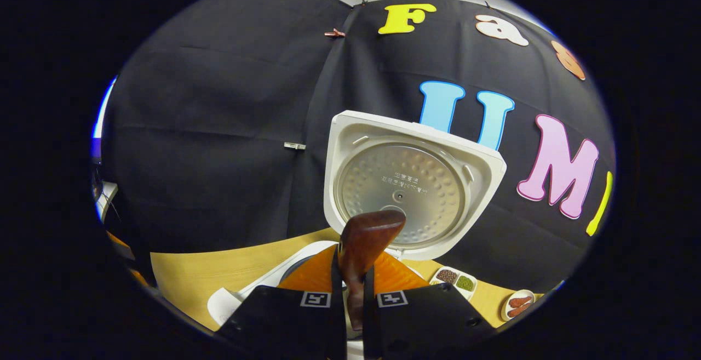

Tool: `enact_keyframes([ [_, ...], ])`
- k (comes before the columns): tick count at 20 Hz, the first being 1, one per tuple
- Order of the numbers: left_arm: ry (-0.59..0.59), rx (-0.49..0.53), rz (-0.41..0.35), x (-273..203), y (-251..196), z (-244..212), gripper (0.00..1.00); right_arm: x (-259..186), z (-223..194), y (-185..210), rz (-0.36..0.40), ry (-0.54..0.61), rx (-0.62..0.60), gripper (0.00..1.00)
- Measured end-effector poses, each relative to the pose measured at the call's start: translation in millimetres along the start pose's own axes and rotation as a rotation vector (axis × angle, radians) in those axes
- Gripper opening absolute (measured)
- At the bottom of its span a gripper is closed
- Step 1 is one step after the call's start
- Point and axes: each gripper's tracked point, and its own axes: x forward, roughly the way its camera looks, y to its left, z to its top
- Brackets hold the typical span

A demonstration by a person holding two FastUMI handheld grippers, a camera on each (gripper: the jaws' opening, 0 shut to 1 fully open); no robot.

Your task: Close the left gripper, press the button to open the rice cooker; take a wooden spoon from the chopstick holder with the right hand, scoop a spoonful of rice and pour it into the rice cooker, then put the wooden spoon back into the chopstick holder.

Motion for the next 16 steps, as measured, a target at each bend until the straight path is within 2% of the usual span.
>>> enact_keyframes([
  [3,-0.005,0.030,-0.018,-0.8,-9.1,2.4,0.96,-5.4,8.8,-10.5,-0.027,-0.013,0.022,0.16],
  [5,-0.013,0.047,-0.034,-1.3,-16.8,5.8,0.95,-10.6,14.5,-17.3,-0.037,-0.019,0.072,0.16],
  [7,-0.017,0.056,-0.055,-1.5,-26.4,8.8,0.96,-18.6,21.6,-36.4,-0.080,-0.028,0.140,0.16],
  [10,-0.030,0.061,-0.100,-6.8,-49.0,17.2,0.96,-40.6,42.8,-72.4,-0.145,-0.073,0.237,0.16],
  [16,-0.031,0.078,-0.169,-16.2,-100.3,16.6,0.96,-105.5,71.8,-160.0,-0.278,-0.146,0.341,0.16],
])
